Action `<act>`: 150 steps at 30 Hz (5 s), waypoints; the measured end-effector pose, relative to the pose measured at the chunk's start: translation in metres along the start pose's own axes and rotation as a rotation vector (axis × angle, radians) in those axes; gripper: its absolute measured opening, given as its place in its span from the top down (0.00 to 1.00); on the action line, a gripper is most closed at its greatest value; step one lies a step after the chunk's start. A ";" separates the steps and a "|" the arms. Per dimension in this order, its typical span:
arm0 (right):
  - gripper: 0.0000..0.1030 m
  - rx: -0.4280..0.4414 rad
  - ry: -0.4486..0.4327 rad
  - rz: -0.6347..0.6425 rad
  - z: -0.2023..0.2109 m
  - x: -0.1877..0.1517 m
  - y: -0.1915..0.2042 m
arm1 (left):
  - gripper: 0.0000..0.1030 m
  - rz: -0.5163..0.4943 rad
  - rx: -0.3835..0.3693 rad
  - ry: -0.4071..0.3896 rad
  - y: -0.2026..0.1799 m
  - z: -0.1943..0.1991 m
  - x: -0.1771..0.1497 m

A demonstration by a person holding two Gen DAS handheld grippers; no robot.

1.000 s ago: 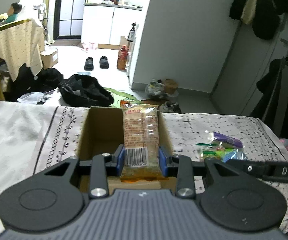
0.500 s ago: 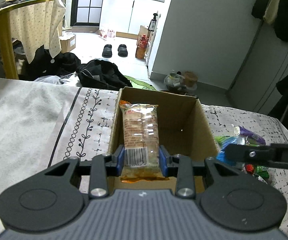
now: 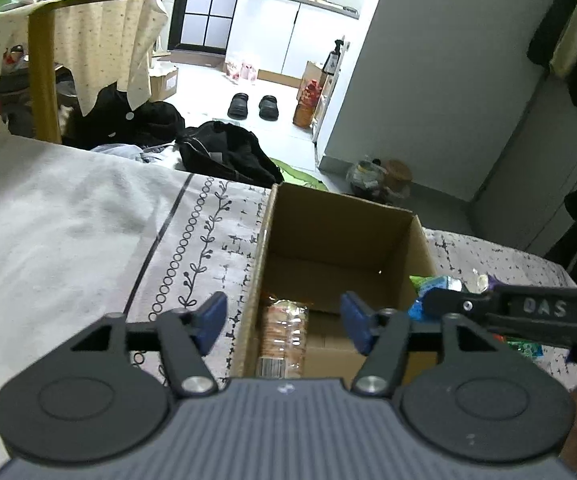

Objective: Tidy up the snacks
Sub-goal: 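Open the left tool to drop the pastry in the box while the right tool drops the blue candy, then grasp the orange sausage pack with the right tool while the left tool approaches the white cake pack, then grasp the white square cake pack with the left tool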

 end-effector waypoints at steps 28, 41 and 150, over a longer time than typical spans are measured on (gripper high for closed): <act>0.00 -0.176 -0.134 -0.029 0.099 -0.021 -0.074 | 0.00 -0.085 -0.098 -0.016 -0.051 0.033 -0.003; 0.00 -0.180 -0.137 0.004 0.134 -0.029 -0.093 | 0.00 -0.228 -0.130 0.019 -0.089 0.037 -0.022; 0.93 -0.318 0.028 -0.295 0.130 -0.076 -0.205 | 0.56 -0.454 -0.285 0.176 -0.236 -0.052 -0.102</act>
Point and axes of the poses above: each gripper's, at about its wrist camera, not at the fingertips, and z roughly against the way its jaws point, y to its left, x to its top, the point moved 1 cm from there along -z, roughly the way its jaws point, and after that the axes turned 10 degrees about x, right-handed, at the moved point
